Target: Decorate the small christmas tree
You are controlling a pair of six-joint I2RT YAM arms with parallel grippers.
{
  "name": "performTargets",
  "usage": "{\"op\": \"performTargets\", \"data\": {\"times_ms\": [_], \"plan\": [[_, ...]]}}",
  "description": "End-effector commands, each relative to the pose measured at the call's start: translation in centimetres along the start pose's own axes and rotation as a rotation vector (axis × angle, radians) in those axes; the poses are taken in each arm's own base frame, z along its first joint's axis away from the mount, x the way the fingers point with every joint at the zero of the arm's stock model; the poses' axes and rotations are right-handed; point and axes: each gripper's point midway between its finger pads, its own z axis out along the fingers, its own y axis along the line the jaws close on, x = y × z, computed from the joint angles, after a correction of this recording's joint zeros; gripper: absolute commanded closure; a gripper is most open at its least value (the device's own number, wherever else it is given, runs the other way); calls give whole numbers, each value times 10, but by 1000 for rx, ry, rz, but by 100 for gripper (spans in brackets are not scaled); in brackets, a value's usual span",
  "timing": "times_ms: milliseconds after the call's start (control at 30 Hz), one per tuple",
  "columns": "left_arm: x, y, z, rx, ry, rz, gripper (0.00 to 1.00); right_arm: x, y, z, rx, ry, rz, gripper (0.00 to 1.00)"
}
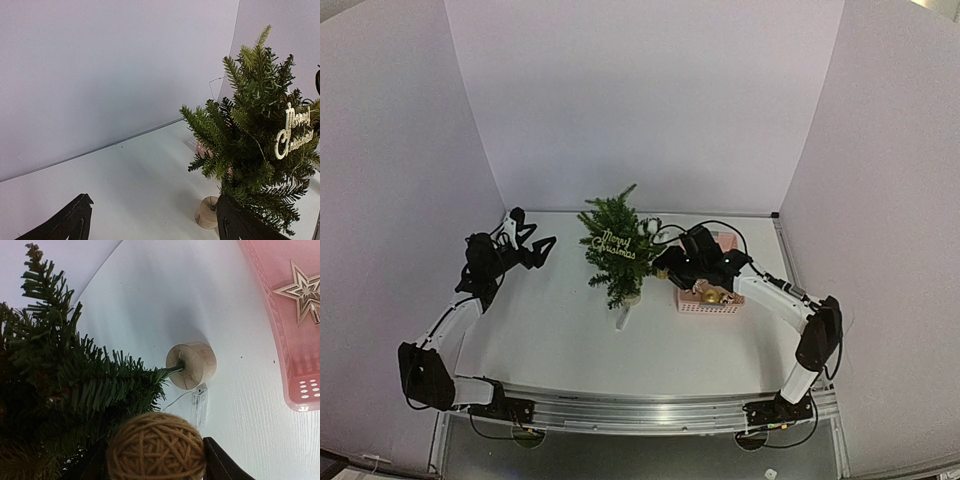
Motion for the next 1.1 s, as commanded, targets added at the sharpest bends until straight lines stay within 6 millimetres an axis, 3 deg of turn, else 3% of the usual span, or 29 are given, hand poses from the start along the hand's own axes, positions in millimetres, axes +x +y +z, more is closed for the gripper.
{"op": "performTargets", "data": {"times_ms": [0,767,1067], "plan": [[-24,-1,-8,-14,-58,49,13,6,8,3,-9,16,5,40],[-22,-1,-8,-14,-56,48,13,4,14,-4,-22,-2,-18,39],[-23,-2,-8,-12,-57,49,13,2,22,-16,-47,-19,-52,38]]}}
